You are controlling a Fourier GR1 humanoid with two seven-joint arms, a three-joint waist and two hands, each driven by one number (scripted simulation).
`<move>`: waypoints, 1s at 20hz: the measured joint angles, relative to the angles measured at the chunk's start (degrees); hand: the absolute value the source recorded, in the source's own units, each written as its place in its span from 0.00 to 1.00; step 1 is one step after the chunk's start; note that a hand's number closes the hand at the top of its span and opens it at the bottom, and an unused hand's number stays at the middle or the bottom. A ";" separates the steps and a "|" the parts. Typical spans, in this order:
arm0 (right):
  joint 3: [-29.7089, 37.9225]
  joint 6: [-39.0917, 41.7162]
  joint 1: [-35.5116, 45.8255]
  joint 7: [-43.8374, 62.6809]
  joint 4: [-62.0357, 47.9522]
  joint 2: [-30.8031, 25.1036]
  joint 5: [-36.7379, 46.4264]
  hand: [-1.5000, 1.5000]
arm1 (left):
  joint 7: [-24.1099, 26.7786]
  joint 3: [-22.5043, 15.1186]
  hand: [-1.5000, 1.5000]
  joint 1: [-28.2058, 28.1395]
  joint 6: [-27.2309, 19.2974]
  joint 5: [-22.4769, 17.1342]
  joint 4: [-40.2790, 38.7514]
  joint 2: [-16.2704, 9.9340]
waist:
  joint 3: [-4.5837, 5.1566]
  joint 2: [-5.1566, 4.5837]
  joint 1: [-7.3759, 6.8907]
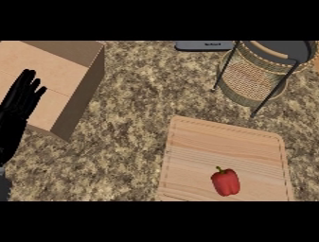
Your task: Pick the sweet potato from the cutting board and place it in the tiered basket
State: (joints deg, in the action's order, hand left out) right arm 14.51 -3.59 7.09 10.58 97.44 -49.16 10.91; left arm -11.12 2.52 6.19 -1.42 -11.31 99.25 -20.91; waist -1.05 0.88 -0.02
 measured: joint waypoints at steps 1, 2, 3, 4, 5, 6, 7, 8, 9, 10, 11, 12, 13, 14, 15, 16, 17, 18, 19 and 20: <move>-0.93 0.20 1.14 1.42 0.35 -0.03 0.43 1.00 | 0.09 -0.13 0.50 0.16 0.30 0.08 -0.08 0.00 | 0.01 -0.05 -0.31; -2.11 0.18 2.91 3.02 0.36 0.17 0.96 1.00 | -0.06 -0.42 0.50 0.72 0.55 0.09 -0.22 0.13 | 0.04 -0.16 -0.71; -2.94 0.33 4.67 4.46 0.18 0.25 1.18 1.00 | -0.44 -0.42 0.50 1.30 0.63 -0.07 -0.54 0.24 | 0.05 -0.25 -1.00; -3.66 0.58 6.25 6.00 0.17 0.31 1.31 1.00 | -0.08 -0.34 0.50 1.56 0.65 0.07 -0.92 0.39 | 0.03 -0.26 -1.16; -4.66 0.64 7.79 7.77 0.15 0.64 1.68 1.00 | -0.10 -0.14 0.50 1.92 0.91 -0.05 -1.32 0.29 | 0.05 -0.30 -1.35; -5.89 0.49 9.00 9.27 0.11 1.16 2.40 1.00 | 0.19 -0.40 0.50 1.83 1.00 0.18 -1.23 0.53 | 0.03 -0.30 -1.60; -6.91 0.15 10.34 10.78 0.02 1.78 3.11 1.00 | 0.32 -0.51 0.50 1.82 1.06 0.35 -1.21 0.66 | 0.00 -0.31 -1.77; -8.12 -0.10 11.61 11.96 -0.18 2.42 3.92 1.00 | 0.41 -0.47 0.50 2.14 1.20 0.34 -1.50 0.75 | -0.01 -0.34 -1.87; -9.18 -0.09 13.05 13.43 -0.39 2.89 4.55 1.00 | 0.48 -0.30 0.50 2.28 1.48 0.19 -1.73 0.71 | -0.02 -0.37 -2.01; -10.23 -0.03 14.63 14.97 -0.69 3.34 5.24 1.00 | -0.07 -0.33 0.50 2.25 1.69 0.03 -1.47 0.64 | 0.01 -0.37 -2.18; -11.11 0.13 16.18 15.95 -1.77 3.78 5.77 1.00 | -0.38 -0.61 0.50 2.27 1.56 0.16 -1.14 0.92 | 0.02 -0.40 -2.36; -11.94 0.19 17.16 16.84 -2.06 4.39 6.18 1.00 | -0.43 -0.40 0.50 2.51 1.80 0.03 -1.51 0.84 | 0.00 -0.39 -2.20; -12.75 0.64 18.58 18.20 -2.53 4.77 6.52 1.00 | -0.78 -0.63 0.50 2.58 1.72 0.18 -1.30 1.03 | 0.00 -0.37 -2.17; -13.59 0.57 19.62 19.23 -3.07 5.42 7.17 1.00 | -0.58 -0.82 0.50 2.53 1.37 0.70 -1.23 1.37 | -0.03 -0.34 -2.13; -14.31 0.42 20.74 19.91 -4.40 6.10 7.86 1.00 | -0.32 -0.72 0.50 2.61 1.36 0.84 -1.35 1.46 | -0.05 -0.39 -2.24; -15.09 0.65 22.00 21.11 -5.22 6.67 8.35 1.00 | -0.08 -0.76 0.50 2.64 1.36 1.01 -1.42 1.63 | -0.09 -0.40 -2.27; -15.64 0.77 23.35 21.98 -6.20 7.20 8.80 1.00 | -0.26 -0.49 0.50 2.74 1.56 0.74 -1.53 1.57 | -0.08 -0.42 -2.30; -16.23 0.57 24.40 22.27 -7.63 7.97 9.39 1.00 | -0.59 -0.43 0.50 2.95 1.70 0.71 -1.60 1.48 | -0.07 -0.46 -2.34; -16.81 0.46 25.30 22.90 -8.59 8.76 9.86 1.00 | -0.40 -0.50 0.50 2.81 1.56 1.01 -1.51 1.68 | -0.11 -0.44 -2.29; -17.02 0.80 26.14 23.06 -9.62 9.00 10.04 1.00 | -0.92 -0.46 0.50 2.60 1.44 1.07 -1.13 1.70 | -0.09 -0.42 -2.21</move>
State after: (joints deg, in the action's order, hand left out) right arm -2.51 -2.78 33.23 33.64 87.82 -40.16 20.95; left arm -12.04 2.07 8.80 0.02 -10.25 98.11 -19.21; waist -1.14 0.46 -2.22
